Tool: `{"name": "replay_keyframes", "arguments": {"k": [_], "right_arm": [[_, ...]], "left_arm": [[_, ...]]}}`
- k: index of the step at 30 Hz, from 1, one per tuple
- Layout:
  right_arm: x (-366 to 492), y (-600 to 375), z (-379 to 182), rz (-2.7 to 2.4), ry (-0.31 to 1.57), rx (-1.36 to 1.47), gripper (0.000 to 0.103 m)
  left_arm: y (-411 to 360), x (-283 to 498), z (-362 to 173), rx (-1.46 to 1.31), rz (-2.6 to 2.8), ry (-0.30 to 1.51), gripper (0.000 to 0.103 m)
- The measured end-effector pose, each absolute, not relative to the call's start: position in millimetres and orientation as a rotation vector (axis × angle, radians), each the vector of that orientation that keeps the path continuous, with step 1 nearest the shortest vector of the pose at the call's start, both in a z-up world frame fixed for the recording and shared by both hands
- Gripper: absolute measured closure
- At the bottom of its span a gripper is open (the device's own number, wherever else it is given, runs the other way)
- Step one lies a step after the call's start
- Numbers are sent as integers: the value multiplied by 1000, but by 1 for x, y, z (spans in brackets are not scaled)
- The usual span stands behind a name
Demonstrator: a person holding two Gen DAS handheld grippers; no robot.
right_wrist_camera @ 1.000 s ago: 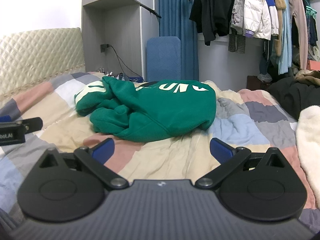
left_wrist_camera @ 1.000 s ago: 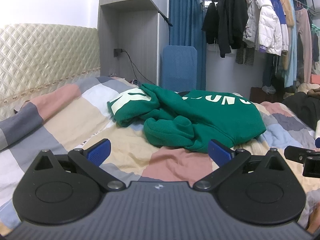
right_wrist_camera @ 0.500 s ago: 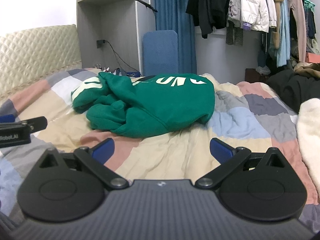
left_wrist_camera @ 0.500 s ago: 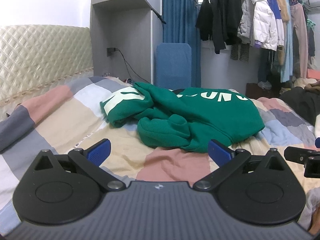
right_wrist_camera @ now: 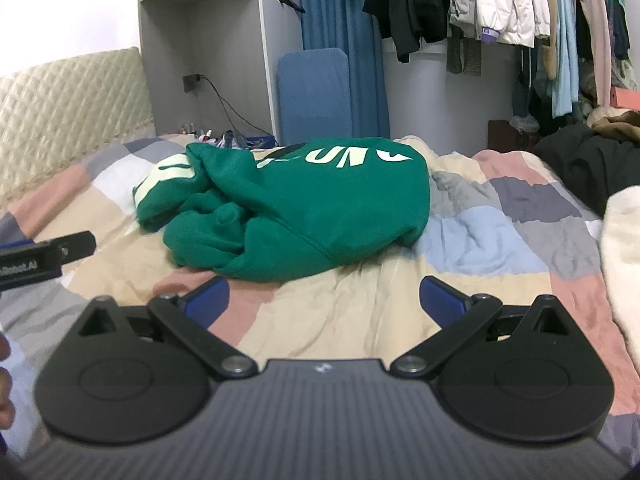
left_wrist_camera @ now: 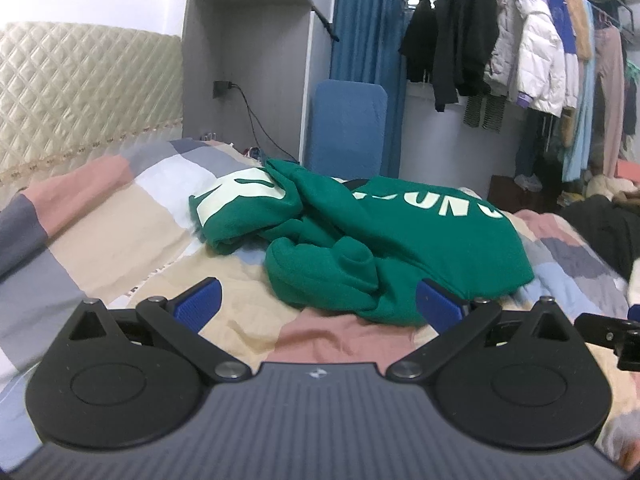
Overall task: Fold large clothes
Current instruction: 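Grasp the green hoodie with the left tool while the right tool grasps it too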
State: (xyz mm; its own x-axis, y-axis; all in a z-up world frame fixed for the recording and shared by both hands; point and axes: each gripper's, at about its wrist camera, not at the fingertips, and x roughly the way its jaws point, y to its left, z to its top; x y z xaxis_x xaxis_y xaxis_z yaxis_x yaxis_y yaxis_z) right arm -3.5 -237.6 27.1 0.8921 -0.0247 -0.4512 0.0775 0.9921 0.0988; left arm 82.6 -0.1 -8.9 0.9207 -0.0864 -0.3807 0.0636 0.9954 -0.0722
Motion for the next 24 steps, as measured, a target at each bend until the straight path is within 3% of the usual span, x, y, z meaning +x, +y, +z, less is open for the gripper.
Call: {"name": "replay_keyframes", "arguments": {"k": [11,24], "right_arm": [[76,-258,53,-52,481,229,0],[177,-283,-26,-22,596,379,2]], "left_arm": [[4,172,-7,-130,-104,452,0],[13,277,-100,-218,-168,567,0]]}}
